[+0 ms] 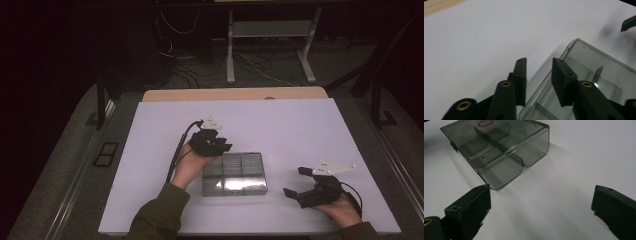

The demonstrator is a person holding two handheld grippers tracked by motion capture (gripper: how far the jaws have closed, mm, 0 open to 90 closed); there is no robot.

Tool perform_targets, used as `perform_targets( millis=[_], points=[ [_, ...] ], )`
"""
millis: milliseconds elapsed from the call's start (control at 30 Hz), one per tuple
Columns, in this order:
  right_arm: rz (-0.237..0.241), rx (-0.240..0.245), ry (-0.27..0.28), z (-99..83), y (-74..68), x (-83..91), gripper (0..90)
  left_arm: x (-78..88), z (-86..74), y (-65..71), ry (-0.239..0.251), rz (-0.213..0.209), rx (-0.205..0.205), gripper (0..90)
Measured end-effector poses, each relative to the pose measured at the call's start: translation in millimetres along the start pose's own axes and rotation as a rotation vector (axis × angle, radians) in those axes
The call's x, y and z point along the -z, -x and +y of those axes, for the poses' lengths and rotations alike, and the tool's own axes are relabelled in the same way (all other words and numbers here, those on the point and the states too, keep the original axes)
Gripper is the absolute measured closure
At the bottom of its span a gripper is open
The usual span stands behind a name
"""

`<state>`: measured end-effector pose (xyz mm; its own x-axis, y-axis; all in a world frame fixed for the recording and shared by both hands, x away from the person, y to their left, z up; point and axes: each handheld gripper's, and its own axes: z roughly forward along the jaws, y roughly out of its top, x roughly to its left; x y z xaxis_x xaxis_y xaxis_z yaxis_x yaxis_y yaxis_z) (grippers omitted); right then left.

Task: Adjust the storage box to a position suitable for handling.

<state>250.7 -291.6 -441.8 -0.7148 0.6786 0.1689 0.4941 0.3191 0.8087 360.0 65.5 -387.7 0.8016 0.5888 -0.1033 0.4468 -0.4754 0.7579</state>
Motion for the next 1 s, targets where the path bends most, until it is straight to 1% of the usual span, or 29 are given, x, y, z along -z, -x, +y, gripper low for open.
perform_targets(
  millis=[67, 167, 233, 400, 500, 600, 733, 833, 867, 1000],
  points=[
    [0.0, 0.001, 0.0, -0.1, -0.1, -0.1, 2.3, 6.8, -6.4, 0.0, 0.005, -0.003, -0.003, 58.5],
    [-0.001, -0.001, -0.004, -0.2, -0.4, -0.3, 2.3, 17.5, -16.2, -1.1, 0.031, -0.009, -0.003, 54.2],
    [-0.004, 0.003, -0.005, -0.4, 0.0, -0.7, 2.3, 24.2, -22.3, -1.5, 0.048, -0.012, 0.008, 51.9],
    [-0.007, 0.001, -0.008, -0.8, 0.2, -0.8, 2.3, 40.3, -34.5, -1.7, 0.086, -0.024, 0.001, 46.8],
    [-0.007, 0.001, -0.006, -0.9, 0.0, -0.5, 2.3, 47.6, -43.9, -0.8, 0.087, -0.016, -0.003, 42.8],
    [-0.008, 0.0, -0.007, -1.0, -0.2, -0.7, 2.3, 53.4, -53.8, 0.9, 0.097, -0.012, -0.008, 40.9],
    [-0.009, 0.0, -0.008, -1.6, -0.4, -0.5, 2.4, 60.7, -65.5, 2.5, 0.11, -0.004, -0.014, 40.2],
    [-0.011, 0.0, -0.011, -1.7, -0.5, -0.7, 2.3, 65.0, -73.3, 2.0, 0.117, 0.004, -0.007, 40.9],
    [-0.011, 0.001, -0.012, -1.8, -0.5, -0.8, 2.4, 66.5, -77.1, 1.7, 0.118, 0.009, 0.002, 41.5],
    [-0.011, 0.003, -0.011, -1.7, -0.8, -0.8, 2.3, 70.9, -89.1, -0.3, 0.107, 0.023, 0.011, 45.4]
  ],
)
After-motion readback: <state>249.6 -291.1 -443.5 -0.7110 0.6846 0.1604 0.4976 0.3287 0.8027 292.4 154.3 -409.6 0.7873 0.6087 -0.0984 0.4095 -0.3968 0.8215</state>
